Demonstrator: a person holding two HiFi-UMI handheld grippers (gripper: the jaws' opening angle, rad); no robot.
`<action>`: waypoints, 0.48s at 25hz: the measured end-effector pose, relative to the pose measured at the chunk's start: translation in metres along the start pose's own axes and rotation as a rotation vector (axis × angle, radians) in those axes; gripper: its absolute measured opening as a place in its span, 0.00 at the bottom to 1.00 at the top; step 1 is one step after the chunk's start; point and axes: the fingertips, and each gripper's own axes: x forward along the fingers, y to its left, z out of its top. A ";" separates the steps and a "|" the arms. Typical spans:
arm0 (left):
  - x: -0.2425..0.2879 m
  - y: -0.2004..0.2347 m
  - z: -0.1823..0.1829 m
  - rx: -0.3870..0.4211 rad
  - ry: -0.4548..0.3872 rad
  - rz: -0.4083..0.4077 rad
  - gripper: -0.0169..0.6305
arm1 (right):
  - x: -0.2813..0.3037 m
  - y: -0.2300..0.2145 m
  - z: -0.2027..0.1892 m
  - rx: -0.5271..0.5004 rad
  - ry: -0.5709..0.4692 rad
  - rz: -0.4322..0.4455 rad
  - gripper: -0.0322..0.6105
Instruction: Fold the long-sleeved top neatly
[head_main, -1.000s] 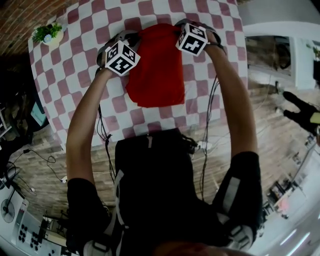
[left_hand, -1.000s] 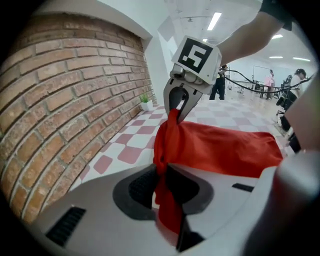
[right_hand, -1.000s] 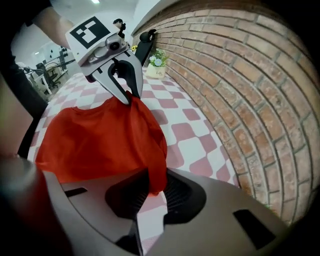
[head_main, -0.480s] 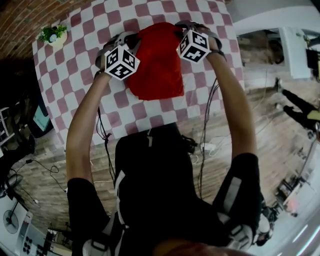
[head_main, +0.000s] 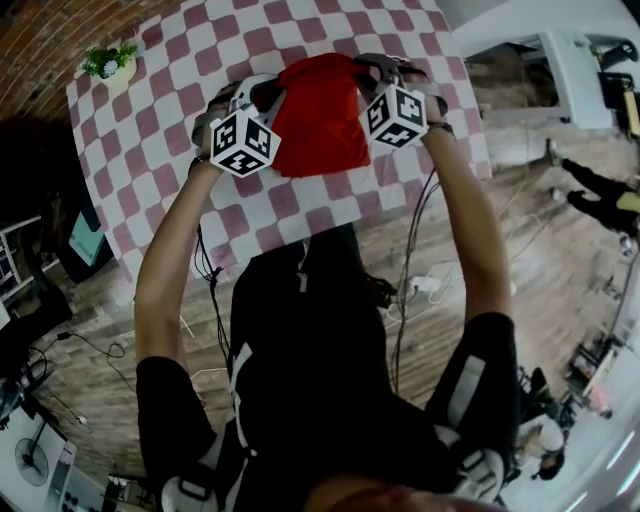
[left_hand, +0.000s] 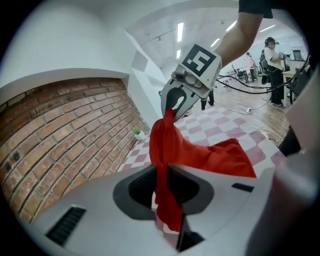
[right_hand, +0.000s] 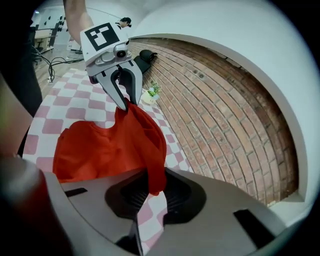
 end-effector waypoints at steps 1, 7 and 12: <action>-0.005 -0.006 0.001 0.006 -0.005 -0.004 0.13 | -0.007 0.005 0.000 0.001 0.000 -0.007 0.15; -0.030 -0.046 0.004 0.044 -0.013 -0.039 0.13 | -0.037 0.044 -0.004 -0.023 -0.009 -0.008 0.15; -0.039 -0.077 0.003 0.050 -0.006 -0.045 0.13 | -0.056 0.081 -0.015 -0.034 -0.023 -0.003 0.15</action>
